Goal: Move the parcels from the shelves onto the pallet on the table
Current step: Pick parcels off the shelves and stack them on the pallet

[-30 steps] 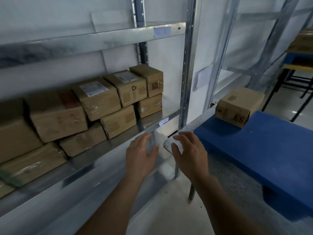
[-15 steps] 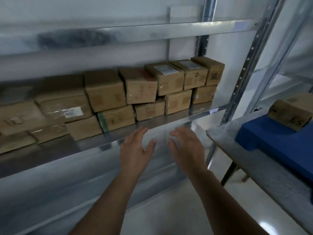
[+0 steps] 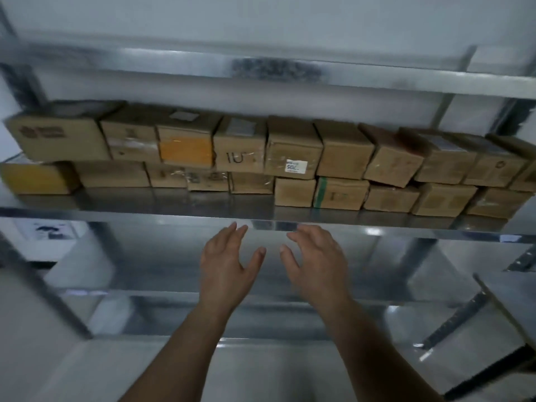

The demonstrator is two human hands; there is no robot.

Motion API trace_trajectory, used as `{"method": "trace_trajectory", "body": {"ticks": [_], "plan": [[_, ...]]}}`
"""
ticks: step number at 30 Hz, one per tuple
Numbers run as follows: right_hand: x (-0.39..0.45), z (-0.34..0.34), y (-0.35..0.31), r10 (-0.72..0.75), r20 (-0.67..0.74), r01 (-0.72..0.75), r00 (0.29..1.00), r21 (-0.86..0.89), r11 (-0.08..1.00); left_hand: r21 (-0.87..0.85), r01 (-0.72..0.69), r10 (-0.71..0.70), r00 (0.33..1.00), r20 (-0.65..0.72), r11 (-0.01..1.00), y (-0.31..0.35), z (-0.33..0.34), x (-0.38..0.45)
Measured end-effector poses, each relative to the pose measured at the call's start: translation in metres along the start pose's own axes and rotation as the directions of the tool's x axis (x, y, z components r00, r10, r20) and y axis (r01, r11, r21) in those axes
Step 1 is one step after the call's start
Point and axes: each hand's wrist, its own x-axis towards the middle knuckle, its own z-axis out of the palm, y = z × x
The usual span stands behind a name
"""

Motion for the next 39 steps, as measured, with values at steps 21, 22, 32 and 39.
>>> {"method": "trace_trajectory", "body": {"ticks": [21,22,32,39], "plan": [[0.13,0.15,-0.216,-0.335,0.229,0.271,0.914,0.269,0.924,0.253,0.354,-0.299,0.926,-0.232,0.901,-0.224,-0.131,0.072],[0.14,0.156,-0.224,-0.34,0.213,0.275,0.916,0.284,0.919,0.255,0.359,-0.302,0.923,-0.237,0.898,-0.233,-0.135,0.081],[0.2,0.215,-0.292,-0.335,0.317,0.238,0.887,0.306,0.922,0.205,0.414,-0.369,0.901,-0.228,0.887,-0.311,-0.156,0.127],[0.239,0.24,-0.341,-0.231,0.278,0.157,0.932,0.263,0.952,0.155,0.351,-0.316,0.925,-0.209,0.923,-0.376,-0.187,0.182]]}}
